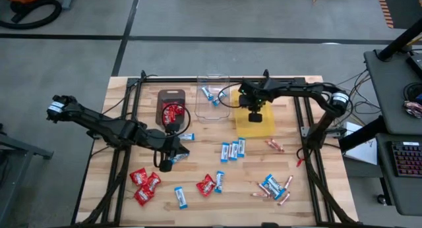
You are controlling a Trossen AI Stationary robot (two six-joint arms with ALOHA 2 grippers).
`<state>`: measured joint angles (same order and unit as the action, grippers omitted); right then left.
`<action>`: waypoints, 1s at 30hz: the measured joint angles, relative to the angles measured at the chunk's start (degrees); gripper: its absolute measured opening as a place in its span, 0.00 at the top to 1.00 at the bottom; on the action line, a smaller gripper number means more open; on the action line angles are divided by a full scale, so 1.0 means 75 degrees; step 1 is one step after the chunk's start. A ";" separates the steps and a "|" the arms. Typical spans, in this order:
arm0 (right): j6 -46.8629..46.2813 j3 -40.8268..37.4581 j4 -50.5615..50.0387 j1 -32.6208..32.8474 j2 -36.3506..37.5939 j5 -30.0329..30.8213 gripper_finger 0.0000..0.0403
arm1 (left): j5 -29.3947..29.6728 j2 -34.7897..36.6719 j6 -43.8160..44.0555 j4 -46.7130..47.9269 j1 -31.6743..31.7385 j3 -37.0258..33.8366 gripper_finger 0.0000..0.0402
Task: Sort candy
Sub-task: Put the white-red candy into the yellow bin
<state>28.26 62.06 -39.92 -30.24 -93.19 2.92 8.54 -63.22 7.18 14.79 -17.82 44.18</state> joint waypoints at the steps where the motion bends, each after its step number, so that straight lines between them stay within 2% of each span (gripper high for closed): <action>1: 0.0033 -0.0034 0.0117 -0.0012 -0.0068 -0.0003 0.98 | 0.0000 0.0000 0.0000 -0.0007 0.0000 0.0000 1.00; 12: 0.0220 0.0312 0.0610 -0.0012 -0.0932 0.0008 0.98 | 0.0006 0.0000 0.0000 -0.0042 0.0000 0.0000 1.00; 19: 0.0324 0.0675 0.0659 -0.0023 -0.1188 0.0113 0.98 | 0.0009 0.0000 0.0052 -0.0039 0.0000 0.0000 1.00; 30: 0.0179 0.0700 0.0850 -0.0023 -0.1317 0.0356 0.98 | 0.0009 0.0000 0.0055 -0.0039 0.0000 0.0000 1.00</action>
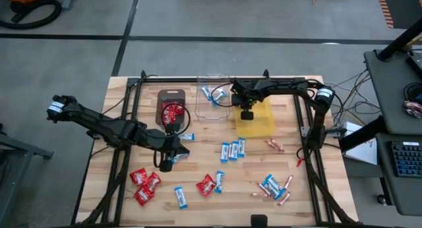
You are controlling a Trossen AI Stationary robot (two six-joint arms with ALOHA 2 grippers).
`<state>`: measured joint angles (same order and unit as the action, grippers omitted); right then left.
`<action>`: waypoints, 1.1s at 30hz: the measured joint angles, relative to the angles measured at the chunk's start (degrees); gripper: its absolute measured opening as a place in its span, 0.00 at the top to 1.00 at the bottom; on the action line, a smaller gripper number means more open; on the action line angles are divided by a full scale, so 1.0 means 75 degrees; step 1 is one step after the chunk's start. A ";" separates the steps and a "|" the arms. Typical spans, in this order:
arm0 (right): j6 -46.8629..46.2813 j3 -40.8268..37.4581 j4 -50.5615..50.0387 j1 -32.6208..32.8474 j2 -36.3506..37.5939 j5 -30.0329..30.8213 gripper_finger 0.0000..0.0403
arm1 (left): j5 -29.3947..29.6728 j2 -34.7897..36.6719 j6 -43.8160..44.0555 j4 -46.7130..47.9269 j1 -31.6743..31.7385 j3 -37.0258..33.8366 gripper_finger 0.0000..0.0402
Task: Sort candy
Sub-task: Put the white-red candy into the yellow bin
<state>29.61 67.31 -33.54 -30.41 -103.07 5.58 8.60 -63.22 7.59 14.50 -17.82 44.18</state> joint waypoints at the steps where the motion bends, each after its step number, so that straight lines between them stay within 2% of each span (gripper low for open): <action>1: 0.0003 0.0000 -0.0003 0.0000 0.0002 0.0000 0.97 | 0.0000 0.0000 0.0000 0.0000 0.0000 0.0000 1.00; 11: -0.0402 0.0000 -0.0043 -0.0050 0.0051 0.0000 0.80 | 0.0000 0.0000 0.0000 0.0002 0.0000 0.0000 1.00; 17: -0.0379 0.0000 -0.0141 -0.0160 0.0481 0.0061 0.77 | 0.0000 0.0000 0.0003 0.0003 0.0000 0.0000 1.00; 22: -0.0297 0.0009 -0.0517 -0.0661 0.0840 0.0230 0.80 | 0.0000 0.0000 0.0003 0.0004 0.0000 0.0000 1.00; 27: -0.0146 -0.0096 -0.0762 -0.1197 0.0742 0.0291 0.90 | 0.0000 0.0000 0.0003 0.0007 0.0000 0.0000 1.00; 30: 0.0032 -0.0146 -0.0759 -0.1293 0.0578 0.0292 0.96 | 0.0000 0.0000 0.0003 0.0009 0.0000 0.0000 1.00; 33: 0.0051 -0.0152 -0.0705 -0.1297 0.0486 0.0657 0.98 | 0.0000 0.0000 0.0002 0.0009 0.0000 0.0000 1.00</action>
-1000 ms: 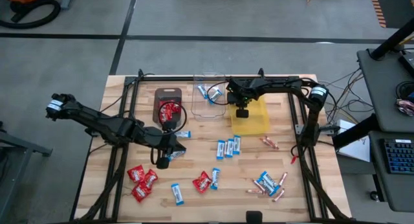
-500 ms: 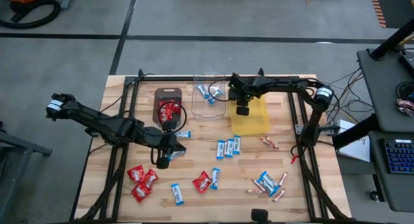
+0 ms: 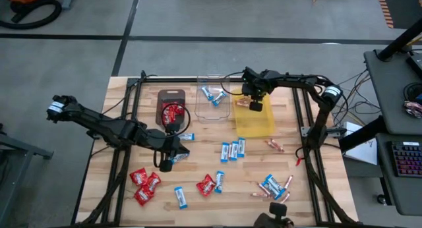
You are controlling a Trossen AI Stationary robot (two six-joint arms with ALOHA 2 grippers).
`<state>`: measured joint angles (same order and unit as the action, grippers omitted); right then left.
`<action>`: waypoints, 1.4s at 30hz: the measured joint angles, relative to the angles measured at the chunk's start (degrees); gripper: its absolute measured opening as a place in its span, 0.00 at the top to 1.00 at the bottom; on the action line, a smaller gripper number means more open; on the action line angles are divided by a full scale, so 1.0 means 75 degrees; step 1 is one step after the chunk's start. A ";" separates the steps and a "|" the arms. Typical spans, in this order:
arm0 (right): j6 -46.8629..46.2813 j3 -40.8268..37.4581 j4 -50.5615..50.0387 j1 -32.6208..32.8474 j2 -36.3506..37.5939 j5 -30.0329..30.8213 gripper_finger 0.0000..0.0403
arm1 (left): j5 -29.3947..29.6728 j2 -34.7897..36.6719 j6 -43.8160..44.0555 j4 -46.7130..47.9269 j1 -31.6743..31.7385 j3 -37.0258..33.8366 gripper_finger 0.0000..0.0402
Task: Sort candy
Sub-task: Put the white-red candy into the yellow bin
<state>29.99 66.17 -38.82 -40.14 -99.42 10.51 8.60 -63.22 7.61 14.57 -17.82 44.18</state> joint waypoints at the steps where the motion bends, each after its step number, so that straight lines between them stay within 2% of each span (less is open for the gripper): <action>1: 0.0036 0.0000 0.0015 -0.0003 -0.0008 0.0070 0.98 | 0.0000 0.0000 0.0000 0.0000 0.0000 0.0000 1.00; 22: 0.0281 -0.0351 0.0451 -0.0003 -0.0026 -0.0012 0.98 | -0.0003 0.0000 -0.0141 0.0000 0.0000 0.0000 1.00; 30: 0.0017 -0.0391 0.0694 0.0036 -0.0026 -0.0645 0.98 | -0.0003 0.0000 -0.0142 0.0000 0.0002 0.0000 1.00; 39: -0.0053 -0.0391 0.0708 0.0332 -0.0026 -0.0975 0.98 | -0.0003 0.0000 -0.0144 0.0000 0.0003 0.0000 1.00; 42: -0.0070 -0.0391 0.0704 0.0385 -0.0021 -0.0829 0.98 | -0.0006 0.0000 -0.0144 0.0003 0.0000 0.0000 1.00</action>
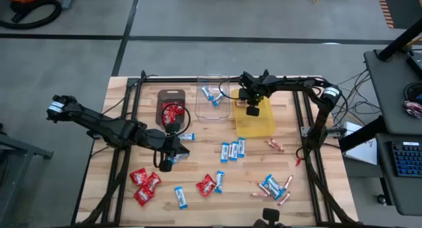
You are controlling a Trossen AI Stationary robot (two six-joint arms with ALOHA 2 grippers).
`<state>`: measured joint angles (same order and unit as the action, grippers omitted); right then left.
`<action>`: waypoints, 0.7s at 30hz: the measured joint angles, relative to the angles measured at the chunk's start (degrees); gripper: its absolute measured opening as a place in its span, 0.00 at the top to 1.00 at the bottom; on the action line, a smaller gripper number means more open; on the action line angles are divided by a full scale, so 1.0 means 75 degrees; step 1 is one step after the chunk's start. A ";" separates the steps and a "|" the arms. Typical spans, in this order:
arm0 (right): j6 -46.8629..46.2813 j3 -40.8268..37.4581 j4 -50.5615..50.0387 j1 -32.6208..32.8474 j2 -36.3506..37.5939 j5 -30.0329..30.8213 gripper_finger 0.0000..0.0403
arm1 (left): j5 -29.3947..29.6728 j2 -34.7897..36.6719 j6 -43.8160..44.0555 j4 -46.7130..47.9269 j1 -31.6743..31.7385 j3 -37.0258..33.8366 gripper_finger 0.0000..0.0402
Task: Sort candy
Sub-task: Put the white-red candy into the yellow bin, then put the white chocolate into the transparent bin
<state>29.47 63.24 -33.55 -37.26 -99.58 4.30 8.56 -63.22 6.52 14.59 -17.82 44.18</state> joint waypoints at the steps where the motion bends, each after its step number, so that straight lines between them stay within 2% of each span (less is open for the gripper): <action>1: -0.0032 0.0004 -0.0016 0.0003 0.0005 0.0120 0.98 | 0.0000 0.0000 0.0000 -0.0003 0.0000 0.0000 1.00; 5: -0.0313 0.0271 -0.0385 0.0017 0.0139 0.0492 0.98 | 0.0000 0.0000 0.0021 -0.0003 0.0000 0.0000 1.00; 14: -0.1606 0.0952 -0.1856 0.0669 0.1275 0.0423 0.98 | -0.0007 0.0000 0.0359 -0.0003 0.0000 0.0000 1.00; 18: -0.3015 0.0985 -0.2257 0.1349 0.1952 -0.0378 0.98 | -0.0011 0.0000 0.0556 -0.0006 -0.0027 0.0000 1.00; 21: -0.4712 0.0979 -0.2389 0.1946 0.2436 -0.1219 0.98 | -0.0013 0.0000 0.0781 0.0000 -0.0073 0.0000 1.00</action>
<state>-5.87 70.59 -51.47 -22.66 -81.31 -4.84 8.46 -63.22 12.38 14.59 -18.38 44.18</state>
